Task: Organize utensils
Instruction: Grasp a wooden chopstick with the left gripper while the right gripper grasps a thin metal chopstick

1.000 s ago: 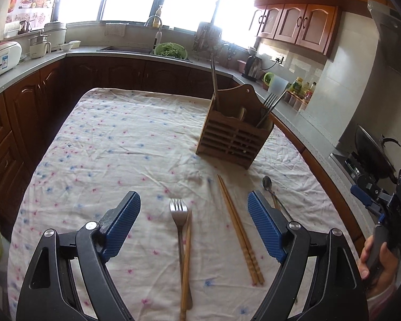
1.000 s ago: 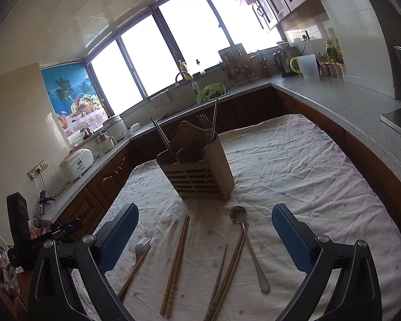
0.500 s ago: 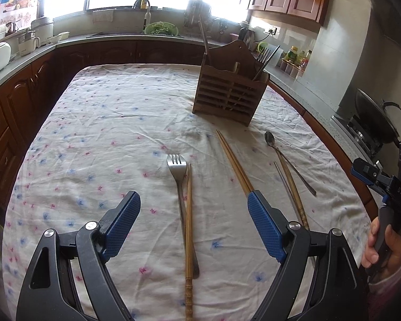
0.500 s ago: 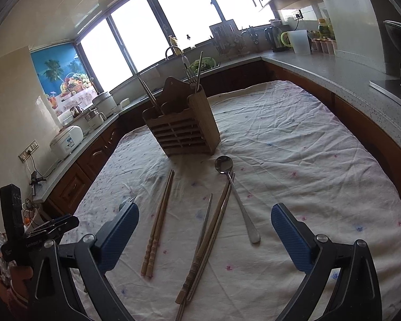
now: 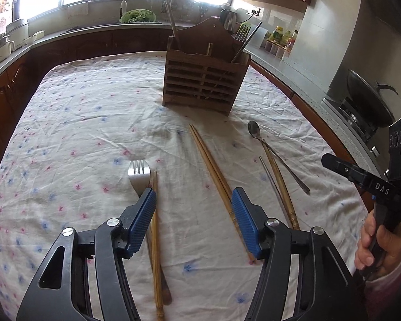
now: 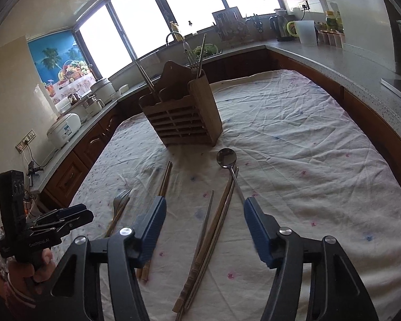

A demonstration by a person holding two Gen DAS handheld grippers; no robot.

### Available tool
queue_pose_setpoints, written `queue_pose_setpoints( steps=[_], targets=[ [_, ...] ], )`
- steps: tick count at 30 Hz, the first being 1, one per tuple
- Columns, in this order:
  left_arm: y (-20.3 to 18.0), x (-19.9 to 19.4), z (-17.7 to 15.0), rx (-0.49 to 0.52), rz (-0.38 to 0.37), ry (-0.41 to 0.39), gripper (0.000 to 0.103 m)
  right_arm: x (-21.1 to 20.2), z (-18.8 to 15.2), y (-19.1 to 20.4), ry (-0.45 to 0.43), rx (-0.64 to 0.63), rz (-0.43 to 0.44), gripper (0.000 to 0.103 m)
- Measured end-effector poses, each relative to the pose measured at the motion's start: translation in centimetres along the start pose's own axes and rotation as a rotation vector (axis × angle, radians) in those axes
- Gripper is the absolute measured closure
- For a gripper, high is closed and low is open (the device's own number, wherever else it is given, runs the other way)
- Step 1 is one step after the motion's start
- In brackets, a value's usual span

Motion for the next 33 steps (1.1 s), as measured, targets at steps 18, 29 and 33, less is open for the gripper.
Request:
queue_pose_setpoints(
  steps=[18, 29, 33],
  targets=[
    [-2.2, 12.2, 4.9, 0.014, 0.118, 0.167, 0.074, 11.5, 1.4, -1.9, 0.242, -0.025, 0.015, 0.092],
    [-1.3, 14.0, 6.7, 0.009, 0.092, 0.185, 0.074, 13.6, 2.7, -3.2, 0.262, -0.039, 0.011, 0.093],
    [-1.6, 14.3, 7.1, 0.049, 0.093, 0.201, 0.074, 14.0, 3.0, -2.9, 0.274, -0.072, 0.008, 0.092]
  ],
)
Point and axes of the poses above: each gripper's, at about its wrist camera, not at the fingertips, and x roughly the way its jaws point, y to its left, z to its top, the point moved 1 cm from there along x, roughly the way its jaws point, and after that the axes turned 15 degrees about -x, right-handed, at the moved point
